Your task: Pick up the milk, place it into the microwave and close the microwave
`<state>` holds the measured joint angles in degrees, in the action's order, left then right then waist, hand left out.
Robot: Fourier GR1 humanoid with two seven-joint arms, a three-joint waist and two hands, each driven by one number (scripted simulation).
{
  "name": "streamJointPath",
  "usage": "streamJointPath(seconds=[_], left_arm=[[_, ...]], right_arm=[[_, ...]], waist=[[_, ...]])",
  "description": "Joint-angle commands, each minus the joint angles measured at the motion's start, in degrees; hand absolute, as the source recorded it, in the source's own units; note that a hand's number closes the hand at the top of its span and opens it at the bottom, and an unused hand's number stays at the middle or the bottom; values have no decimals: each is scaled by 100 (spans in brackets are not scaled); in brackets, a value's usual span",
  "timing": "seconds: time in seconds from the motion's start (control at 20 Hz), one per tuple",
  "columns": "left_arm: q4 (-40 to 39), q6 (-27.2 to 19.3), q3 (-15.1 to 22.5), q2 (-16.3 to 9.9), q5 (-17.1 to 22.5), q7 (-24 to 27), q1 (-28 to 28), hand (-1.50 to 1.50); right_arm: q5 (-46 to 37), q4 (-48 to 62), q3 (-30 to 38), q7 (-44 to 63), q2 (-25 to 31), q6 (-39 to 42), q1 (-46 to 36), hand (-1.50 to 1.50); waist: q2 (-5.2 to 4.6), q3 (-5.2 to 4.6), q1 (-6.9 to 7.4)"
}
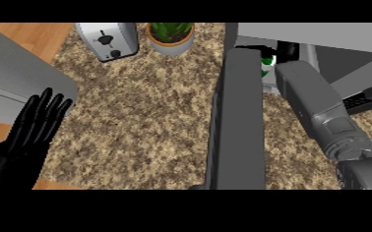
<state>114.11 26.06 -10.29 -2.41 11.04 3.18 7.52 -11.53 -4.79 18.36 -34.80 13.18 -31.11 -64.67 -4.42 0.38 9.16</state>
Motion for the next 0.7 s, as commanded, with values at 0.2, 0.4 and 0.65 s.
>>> streamJointPath(seconds=[0.2,0.4,0.65], left_arm=[[131,-15,317,198,-239,16,259,-150],[111,-24,402,233,-360,128,276,-150],[130,-67,392,174,-344,151,230,-150]], right_arm=[[46,-7,77,-145,125,5,242,-150],[120,-54,154,-356,243,337,438,-150],[116,-54,141,-471,220,870,461,-150]], waist=[[52,-2,-10],[90,-2,-135],[132,-7,-175]])
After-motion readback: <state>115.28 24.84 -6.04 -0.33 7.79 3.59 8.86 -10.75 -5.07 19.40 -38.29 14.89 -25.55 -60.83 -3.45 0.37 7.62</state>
